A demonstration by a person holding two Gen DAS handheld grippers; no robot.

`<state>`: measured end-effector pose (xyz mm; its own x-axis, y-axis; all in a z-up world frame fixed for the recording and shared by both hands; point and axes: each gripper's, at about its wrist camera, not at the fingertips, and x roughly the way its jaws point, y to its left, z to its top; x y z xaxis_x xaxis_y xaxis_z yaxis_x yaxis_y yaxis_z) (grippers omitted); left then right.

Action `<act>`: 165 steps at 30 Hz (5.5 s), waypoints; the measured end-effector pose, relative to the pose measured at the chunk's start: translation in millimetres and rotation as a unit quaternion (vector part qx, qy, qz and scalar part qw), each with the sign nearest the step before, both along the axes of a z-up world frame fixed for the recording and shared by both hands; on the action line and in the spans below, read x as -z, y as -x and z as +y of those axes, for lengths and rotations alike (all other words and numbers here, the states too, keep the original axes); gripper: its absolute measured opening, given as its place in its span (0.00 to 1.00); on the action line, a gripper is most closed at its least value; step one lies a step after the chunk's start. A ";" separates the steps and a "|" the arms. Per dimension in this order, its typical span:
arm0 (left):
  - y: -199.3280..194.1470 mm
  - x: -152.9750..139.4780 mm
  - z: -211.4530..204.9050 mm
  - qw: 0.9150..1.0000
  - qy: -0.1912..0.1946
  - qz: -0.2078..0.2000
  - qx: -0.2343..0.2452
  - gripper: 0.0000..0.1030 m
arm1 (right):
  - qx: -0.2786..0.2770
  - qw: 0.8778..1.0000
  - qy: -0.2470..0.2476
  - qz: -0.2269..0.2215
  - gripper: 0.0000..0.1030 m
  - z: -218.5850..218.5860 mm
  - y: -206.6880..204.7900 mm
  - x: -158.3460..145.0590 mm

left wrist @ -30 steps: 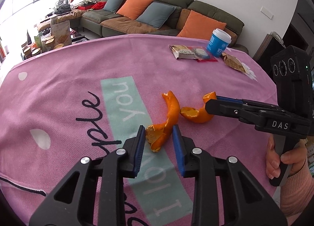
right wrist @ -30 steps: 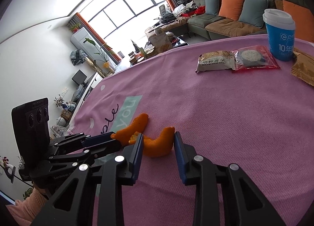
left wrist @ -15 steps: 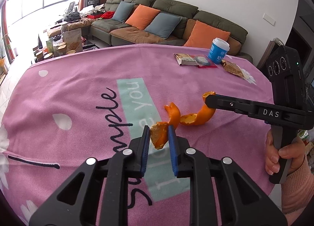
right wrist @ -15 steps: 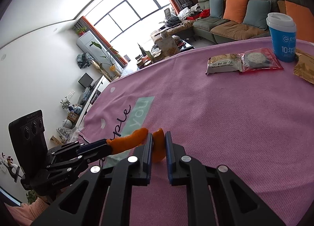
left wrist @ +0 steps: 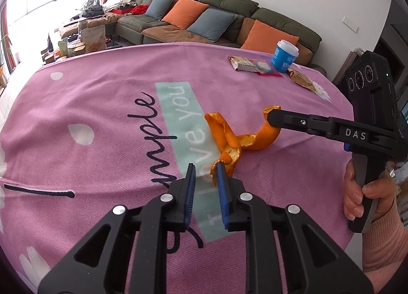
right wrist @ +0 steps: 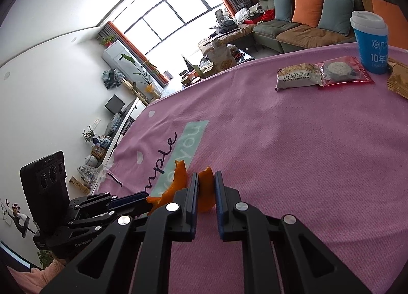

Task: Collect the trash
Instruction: 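Grasp an orange peel with the left tool while the right tool grasps the other peel, then carry both orange peels with both tools over the teal bin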

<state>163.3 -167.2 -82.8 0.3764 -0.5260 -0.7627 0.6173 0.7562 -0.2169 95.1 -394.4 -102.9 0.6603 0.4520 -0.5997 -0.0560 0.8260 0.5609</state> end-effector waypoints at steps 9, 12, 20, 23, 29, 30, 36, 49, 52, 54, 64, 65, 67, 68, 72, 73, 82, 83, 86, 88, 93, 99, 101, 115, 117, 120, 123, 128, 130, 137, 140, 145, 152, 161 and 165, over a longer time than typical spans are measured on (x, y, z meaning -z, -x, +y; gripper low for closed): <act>7.3 1.7 -9.6 1.000 0.001 0.001 0.023 0.04 | -0.003 1.000 -0.003 0.001 0.11 3.4 -1.5 1.8; 11.5 -3.9 -4.7 1.000 0.010 -0.010 0.015 0.03 | -0.002 1.000 -0.012 -0.002 0.11 3.0 -1.8 1.5; 20.8 -18.0 23.4 0.999 0.021 -0.028 -0.021 0.03 | -0.005 1.000 -0.021 -0.014 0.11 8.0 -1.1 -6.0; 26.2 -24.9 40.5 0.998 0.024 -0.036 -0.036 0.03 | -0.011 0.999 -0.022 -0.019 0.11 13.4 -1.0 -10.1; 34.4 -35.9 68.2 0.996 0.027 -0.047 -0.068 0.03 | -0.031 0.999 -0.025 -0.030 0.11 31.5 -1.1 -19.1; 36.1 -37.4 72.3 0.996 0.028 -0.048 -0.073 0.03 | -0.035 0.999 -0.025 -0.031 0.11 34.9 -1.6 -19.9; 43.0 -43.6 96.4 0.993 0.025 -0.055 -0.102 0.03 | -0.055 0.998 -0.029 -0.033 0.11 56.3 -5.5 -23.1; 59.5 -50.5 144.4 0.986 0.027 -0.063 -0.153 0.03 | -0.104 0.993 -0.034 -0.033 0.11 105.1 -14.0 -26.9; 62.5 -51.8 153.7 0.984 0.027 -0.064 -0.162 0.03 | -0.114 0.992 -0.035 -0.033 0.11 114.0 -15.8 -27.7; 64.5 -52.4 158.2 0.983 0.027 -0.065 -0.168 0.03 | -0.120 0.992 -0.036 -0.033 0.11 118.7 -17.4 -28.1; 74.0 -55.0 185.9 0.978 0.025 -0.069 -0.195 0.03 | -0.150 0.988 -0.038 -0.028 0.11 146.6 -22.9 -30.1; 74.7 -54.9 188.8 0.977 0.025 -0.069 -0.198 0.03 | -0.152 0.987 -0.038 -0.028 0.11 149.4 -23.5 -30.5; 75.6 -55.5 193.6 0.976 0.024 -0.069 -0.203 0.03 | -0.158 0.986 -0.038 -0.028 0.11 155.7 -24.7 -31.7; 76.2 -55.6 196.3 0.976 0.023 -0.069 -0.205 0.03 | -0.161 0.986 -0.037 -0.028 0.11 158.9 -25.5 -32.0; 79.3 -57.4 206.2 0.974 0.023 -0.071 -0.216 0.03 | -0.173 0.984 -0.037 -0.028 0.11 170.5 -27.6 -33.8; 79.3 -58.0 208.5 0.973 0.023 -0.071 -0.218 0.03 | -0.176 0.983 -0.037 -0.028 0.11 173.5 -28.2 -34.3; 85.0 -60.4 231.8 0.968 0.018 -0.075 -0.238 0.03 | -0.195 0.980 -0.038 -0.027 0.11 194.1 -33.6 -36.4; 85.4 -60.5 233.1 0.968 0.017 -0.074 -0.241 0.03 | -0.197 0.979 -0.038 -0.027 0.11 196.4 -33.9 -37.0; 86.5 -61.0 239.3 0.966 0.017 -0.075 -0.248 0.03 | -0.204 0.978 -0.040 -0.026 0.11 201.9 -35.5 -37.5; 87.7 -61.3 242.8 0.964 0.018 -0.075 -0.253 0.03 | -0.208 0.977 -0.039 -0.026 0.11 205.8 -37.0 -38.0; 89.0 -61.6 249.6 0.962 0.019 -0.076 -0.261 0.03 | -0.217 0.975 -0.038 -0.026 0.11 215.5 -38.7 -39.5; 90.8 -62.7 255.2 0.960 0.018 -0.081 -0.268 0.03 | -0.223 0.974 -0.038 -0.025 0.11 223.9 -41.7 -39.5; 91.4 -63.7 256.7 0.959 0.018 -0.083 -0.270 0.03 | -0.225 0.973 -0.039 -0.026 0.11 226.6 -42.9 -39.3; 93.6 -70.8 274.3 0.951 0.019 -0.091 -0.294 0.03 | -0.245 0.968 -0.037 -0.032 0.11 248.6 -48.5 -43.6; 93.6 -72.1 278.0 0.950 0.019 -0.092 -0.297 0.03 | -0.247 0.968 -0.037 -0.032 0.11 252.4 -50.1 -43.0; 93.7 -72.5 282.6 0.949 0.019 -0.092 -0.302 0.03 | -0.250 0.967 -0.038 -0.031 0.11 256.2 -51.3 -43.1; 93.4 -73.2 287.2 0.947 0.021 -0.093 -0.307 0.03 | -0.252 0.966 -0.038 -0.032 0.11 258.8 -52.2 -43.7; 91.8 -74.5 294.0 0.944 0.019 -0.095 -0.314 0.03 | -0.258 0.965 -0.038 -0.031 0.11 265.9 -55.4 -45.0; 92.0 -74.9 296.8 0.943 0.020 -0.096 -0.317 0.03 | -0.261 0.964 -0.037 -0.031 0.11 268.9 -56.4 -45.7; 90.3 -74.5 306.5 0.939 0.020 -0.096 -0.329 0.03 | -0.271 0.961 -0.035 -0.033 0.11 280.3 -59.6 -49.3; 89.0 -73.6 309.6 0.938 0.021 -0.095 -0.334 0.03 | -0.275 0.960 -0.034 -0.033 0.11 285.5 -61.6 -49.7; 87.0 -71.9 314.9 0.935 0.019 -0.095 -0.341 0.03 | -0.283 0.958 -0.031 -0.034 0.11 295.8 -63.9 -51.3; 84.3 -69.4 322.6 0.931 0.015 -0.095 -0.351 0.03 | -0.293 0.955 -0.029 -0.032 0.11 308.3 -68.9 -50.7; 77.9 -62.7 332.8 0.927 0.009 -0.089 -0.365 0.03 | -0.303 0.952 -0.021 -0.033 0.11 325.6 -73.2 -51.0; 76.3 -61.2 335.1 0.926 0.008 -0.086 -0.368 0.03 | -0.307 0.951 -0.018 -0.030 0.11 331.4 -75.2 -49.3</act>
